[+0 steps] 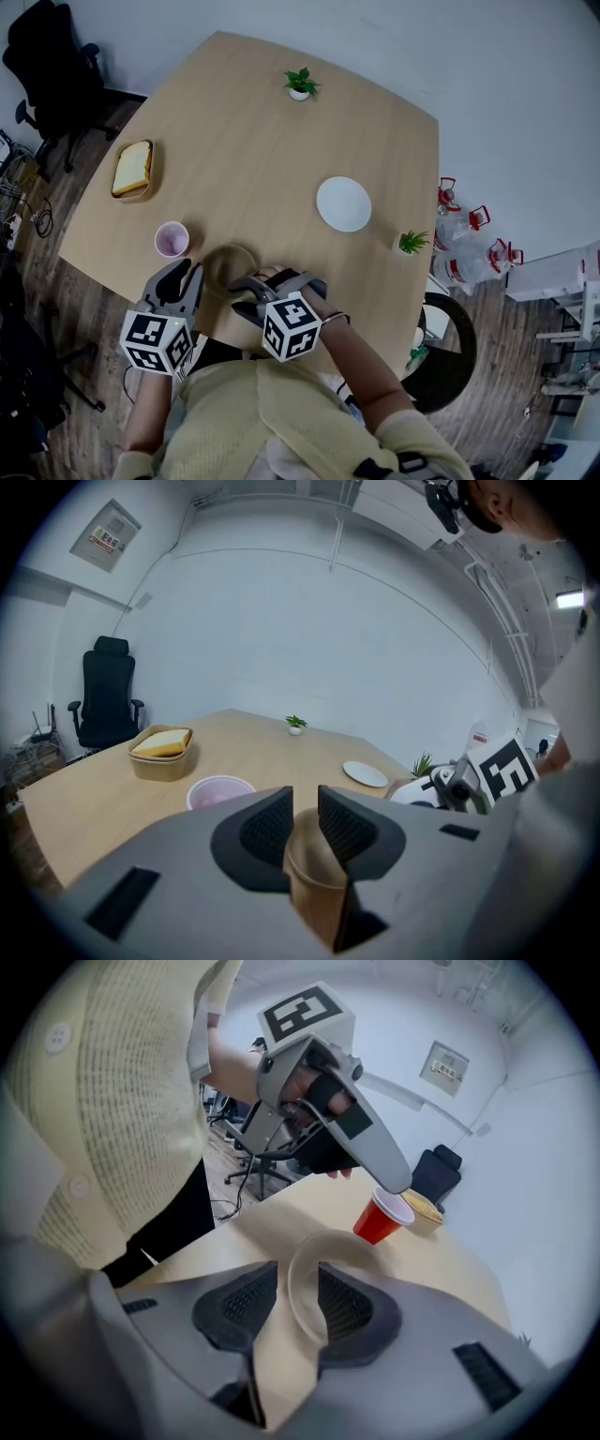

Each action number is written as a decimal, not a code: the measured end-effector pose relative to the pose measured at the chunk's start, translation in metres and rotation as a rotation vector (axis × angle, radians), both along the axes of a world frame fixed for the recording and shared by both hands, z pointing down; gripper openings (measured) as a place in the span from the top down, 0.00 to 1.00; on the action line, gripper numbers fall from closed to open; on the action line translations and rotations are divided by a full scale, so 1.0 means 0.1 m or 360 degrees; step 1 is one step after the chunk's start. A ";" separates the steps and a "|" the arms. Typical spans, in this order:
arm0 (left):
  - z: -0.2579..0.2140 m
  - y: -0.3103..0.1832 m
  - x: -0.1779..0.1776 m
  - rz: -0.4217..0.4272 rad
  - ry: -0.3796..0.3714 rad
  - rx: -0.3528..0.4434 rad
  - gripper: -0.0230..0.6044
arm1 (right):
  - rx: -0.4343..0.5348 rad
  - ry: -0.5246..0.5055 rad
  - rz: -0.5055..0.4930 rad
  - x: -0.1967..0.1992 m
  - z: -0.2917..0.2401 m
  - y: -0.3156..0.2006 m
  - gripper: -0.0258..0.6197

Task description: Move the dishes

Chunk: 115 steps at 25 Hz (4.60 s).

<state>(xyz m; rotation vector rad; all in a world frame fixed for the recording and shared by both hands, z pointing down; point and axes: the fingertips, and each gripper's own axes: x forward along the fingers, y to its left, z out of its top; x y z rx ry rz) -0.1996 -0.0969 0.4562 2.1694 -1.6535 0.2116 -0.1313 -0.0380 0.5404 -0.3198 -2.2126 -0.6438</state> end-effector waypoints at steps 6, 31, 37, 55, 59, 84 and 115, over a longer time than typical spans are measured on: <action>-0.04 -0.03 0.06 0.0028 0.0008 0.0022 0.82 | -0.0260 -0.0246 0.0249 0.03 -0.33 -0.09 0.71; -0.27 -0.48 1.07 0.0566 -0.0149 0.0130 0.82 | -0.0891 -0.1194 0.2492 2.23 -0.49 -1.83 0.83; -0.27 -0.52 1.25 0.0669 -0.0198 0.0140 0.82 | -0.1115 -0.1206 0.2775 2.54 -0.20 -1.95 0.78; -0.27 -0.60 1.33 0.0705 -0.0249 0.0146 0.82 | -0.1574 -0.1214 0.3260 2.82 0.29 -2.44 0.74; -0.31 -0.61 1.28 0.0678 -0.0245 0.0157 0.82 | -0.1635 -0.1255 0.3319 2.84 0.33 -2.46 0.74; -0.31 -0.52 1.12 0.0581 -0.0224 0.0155 0.82 | -0.1741 -0.1571 0.3314 2.85 0.25 -2.45 0.89; -0.37 -0.46 0.90 0.0468 -0.0190 0.0183 0.82 | -0.1905 -0.1786 0.2409 2.41 -0.75 -1.74 0.92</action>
